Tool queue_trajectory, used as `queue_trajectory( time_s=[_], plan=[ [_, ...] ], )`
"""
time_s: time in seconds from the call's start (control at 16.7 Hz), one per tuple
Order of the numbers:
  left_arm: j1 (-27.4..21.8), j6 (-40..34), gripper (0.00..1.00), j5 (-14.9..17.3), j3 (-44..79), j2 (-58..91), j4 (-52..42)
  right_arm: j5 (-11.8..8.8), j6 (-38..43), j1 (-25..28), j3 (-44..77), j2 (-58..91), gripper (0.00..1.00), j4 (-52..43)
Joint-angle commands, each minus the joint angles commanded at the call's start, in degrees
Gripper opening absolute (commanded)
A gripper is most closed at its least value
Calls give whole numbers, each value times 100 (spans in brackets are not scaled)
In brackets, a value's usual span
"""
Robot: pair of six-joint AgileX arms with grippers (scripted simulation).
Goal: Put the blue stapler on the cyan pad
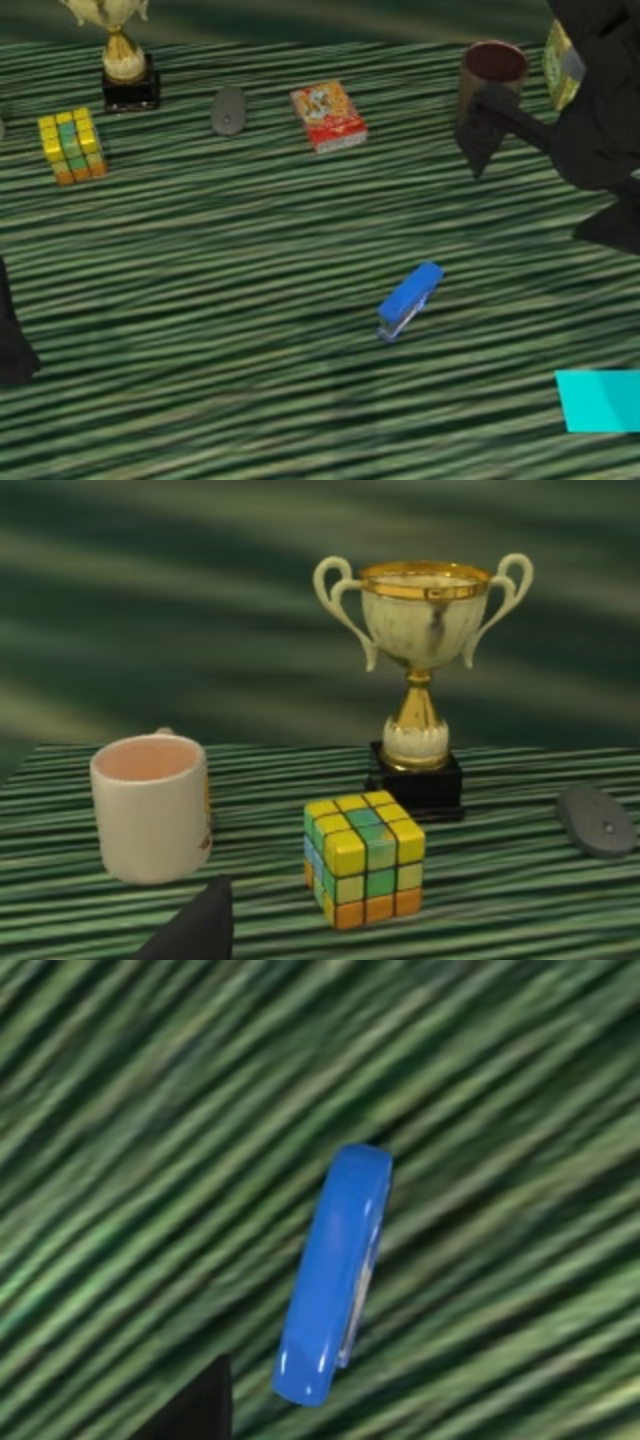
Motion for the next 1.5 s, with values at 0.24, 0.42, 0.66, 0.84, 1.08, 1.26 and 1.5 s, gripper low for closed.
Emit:
queue_trajectory(
  time_s=[0.24,0.42,0.66,0.84,1.08,1.26,1.5],
  plan=[
    [0,0,100,0,0,0,0,-13,1068,489,1546,1764,100,-1009],
    [0,0,100,0,0,0,0,-21,1624,742,2373,2671,100,-1506],
    [0,0,100,0,0,0,0,-26,1925,881,2834,3135,100,-1767],
    [0,0,100,0,0,0,0,-26,1925,881,2834,3135,100,-1767],
    [0,0,100,0,0,0,0,-26,1909,863,2628,3190,100,-1528],
    [0,0,100,0,0,0,0,-24,1926,880,2160,3401,100,-803],
    [0,0,100,0,0,0,0,-21,1955,904,1558,3686,100,87]
  ],
)
